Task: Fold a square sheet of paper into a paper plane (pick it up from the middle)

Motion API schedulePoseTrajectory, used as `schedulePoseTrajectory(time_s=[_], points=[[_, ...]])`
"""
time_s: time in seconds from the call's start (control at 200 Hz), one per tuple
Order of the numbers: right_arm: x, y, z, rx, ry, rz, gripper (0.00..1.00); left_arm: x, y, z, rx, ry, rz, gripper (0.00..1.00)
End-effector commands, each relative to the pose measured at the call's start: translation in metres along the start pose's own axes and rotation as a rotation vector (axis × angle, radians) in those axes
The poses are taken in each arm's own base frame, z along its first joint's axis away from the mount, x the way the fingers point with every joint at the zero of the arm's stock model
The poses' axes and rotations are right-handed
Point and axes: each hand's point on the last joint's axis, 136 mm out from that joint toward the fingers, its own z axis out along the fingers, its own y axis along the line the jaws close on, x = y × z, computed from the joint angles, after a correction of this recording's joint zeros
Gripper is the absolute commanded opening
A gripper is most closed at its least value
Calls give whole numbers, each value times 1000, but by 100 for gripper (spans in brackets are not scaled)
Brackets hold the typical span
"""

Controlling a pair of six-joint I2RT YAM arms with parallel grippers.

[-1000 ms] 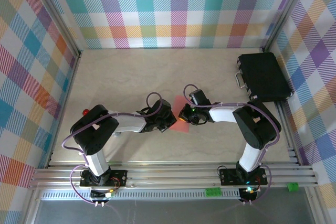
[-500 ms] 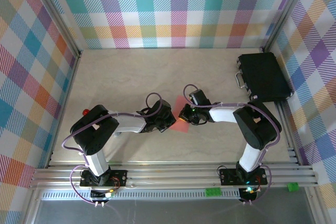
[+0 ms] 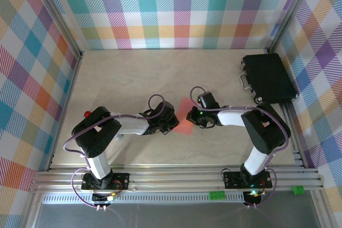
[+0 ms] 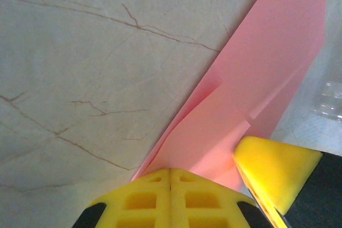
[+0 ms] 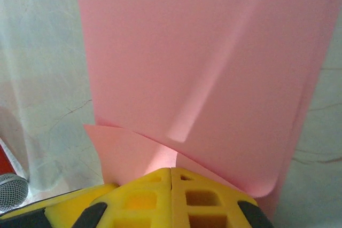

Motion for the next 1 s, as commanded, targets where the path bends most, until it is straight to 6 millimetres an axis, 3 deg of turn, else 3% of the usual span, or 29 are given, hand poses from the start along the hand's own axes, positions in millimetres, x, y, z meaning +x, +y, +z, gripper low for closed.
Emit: schedulePoseTrajectory(time_s=[0.0, 0.16, 0.26, 0.4, 0.645, 0.775, 0.885, 0.995], points=[[-8, -58, -8, 149, -58, 49, 6, 9, 65, 5, -227, 26, -33, 0], [-30, -58, -28, 131, -116, 34, 6, 11, 63, 8, -212, 40, -36, 0], [-38, -39, -40, 101, -134, -20, 7, 12, 58, 10, -195, 51, -29, 0], [-29, -9, -49, 49, -118, -79, 8, 12, 53, 11, -182, 56, -18, 0], [7, 24, -21, -23, 27, -95, 4, 11, 46, 10, -167, 54, -10, 0], [11, 34, -5, -72, 77, -75, 1, 11, 43, 10, -156, 55, -3, 0], [9, 35, 4, -76, 92, -61, 0, 10, 39, 9, -143, 54, 5, 0], [10, 21, 11, -36, 85, -38, 0, 8, 31, 9, -112, 61, 26, 0]])
